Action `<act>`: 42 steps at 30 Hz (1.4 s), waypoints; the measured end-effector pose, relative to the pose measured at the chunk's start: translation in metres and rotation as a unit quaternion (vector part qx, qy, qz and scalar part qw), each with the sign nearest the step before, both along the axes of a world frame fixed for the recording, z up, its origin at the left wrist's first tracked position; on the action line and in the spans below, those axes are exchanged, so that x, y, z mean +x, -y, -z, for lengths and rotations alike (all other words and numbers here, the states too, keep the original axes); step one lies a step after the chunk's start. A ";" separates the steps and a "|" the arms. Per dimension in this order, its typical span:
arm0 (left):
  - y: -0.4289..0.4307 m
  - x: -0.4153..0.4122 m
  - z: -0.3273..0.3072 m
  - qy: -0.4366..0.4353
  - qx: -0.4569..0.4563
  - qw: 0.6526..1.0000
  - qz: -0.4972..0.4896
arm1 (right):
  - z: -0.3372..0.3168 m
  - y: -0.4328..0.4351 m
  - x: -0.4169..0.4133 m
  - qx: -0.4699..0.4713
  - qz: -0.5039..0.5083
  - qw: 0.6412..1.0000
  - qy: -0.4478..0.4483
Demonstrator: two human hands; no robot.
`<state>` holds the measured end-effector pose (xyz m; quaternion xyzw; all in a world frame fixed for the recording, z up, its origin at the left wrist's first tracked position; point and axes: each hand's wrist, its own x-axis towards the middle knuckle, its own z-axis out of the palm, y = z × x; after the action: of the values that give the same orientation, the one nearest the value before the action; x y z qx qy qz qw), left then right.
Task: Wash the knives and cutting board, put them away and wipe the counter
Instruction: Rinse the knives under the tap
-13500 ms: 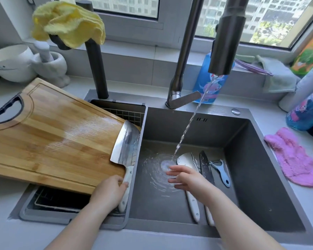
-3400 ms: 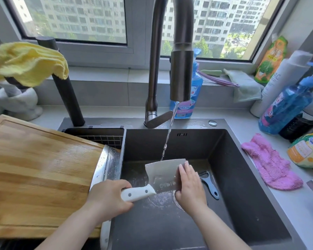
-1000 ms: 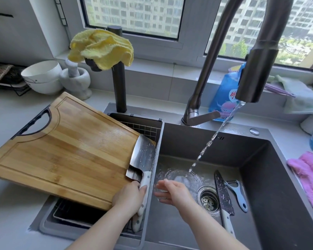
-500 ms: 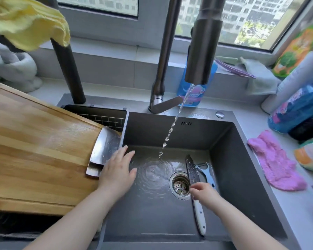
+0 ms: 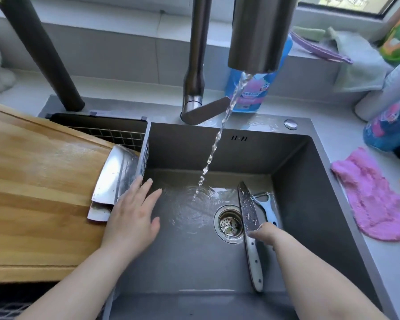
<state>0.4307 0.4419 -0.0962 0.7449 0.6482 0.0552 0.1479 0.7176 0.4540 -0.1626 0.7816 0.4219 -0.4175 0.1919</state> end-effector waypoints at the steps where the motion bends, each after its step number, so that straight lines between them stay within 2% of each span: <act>1: -0.001 -0.002 0.004 -0.001 0.009 1.000 0.007 | 0.006 0.001 -0.001 -0.013 -0.009 1.000 0.010; 8: -0.006 -0.005 0.019 -0.012 0.089 0.995 0.035 | 0.035 0.006 -0.012 -0.003 -0.003 0.995 0.099; 14: -0.007 -0.005 0.021 -0.041 0.115 0.992 0.033 | 0.034 0.009 -0.020 -0.049 0.030 0.993 0.100; 19: -0.007 -0.003 0.016 -0.069 0.087 0.993 0.036 | 0.026 0.007 -0.031 -0.046 0.017 0.998 0.029; 21: -0.006 -0.003 0.014 -0.069 0.086 0.993 0.029 | 0.014 0.007 -0.034 -0.032 0.041 0.999 -0.002; 25: 0.000 0.003 0.001 -0.006 0.056 0.998 0.002 | -0.017 0.009 -0.034 -0.006 0.057 0.997 -0.060; 27: 0.002 0.003 -0.002 0.005 0.046 0.999 -0.001 | -0.038 0.011 -0.033 0.016 0.084 0.991 -0.105; 29: 0.003 0.003 -0.004 0.002 0.059 0.998 0.000 | -0.058 0.016 -0.033 0.050 0.071 0.990 -0.113; 33: 0.002 0.002 -0.004 -0.044 0.054 0.997 0.018 | -0.085 0.024 -0.043 0.125 -0.017 0.989 -0.079; 35: 0.004 0.005 0.003 -0.053 0.117 0.991 0.048 | -0.095 0.026 -0.050 0.165 -0.053 0.984 -0.045; 40: 0.019 0.060 -0.005 -0.014 0.106 0.976 0.191 | -0.120 0.031 -0.063 0.284 -0.133 0.949 0.017; 42: 0.017 0.076 -0.006 -0.011 0.095 0.975 0.203 | -0.130 0.032 -0.066 0.308 -0.156 0.938 0.024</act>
<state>0.5062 0.4250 -0.0902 0.8722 0.4767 0.0772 0.0781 0.6517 0.4222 -0.0326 0.7369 0.6415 -0.2130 0.0140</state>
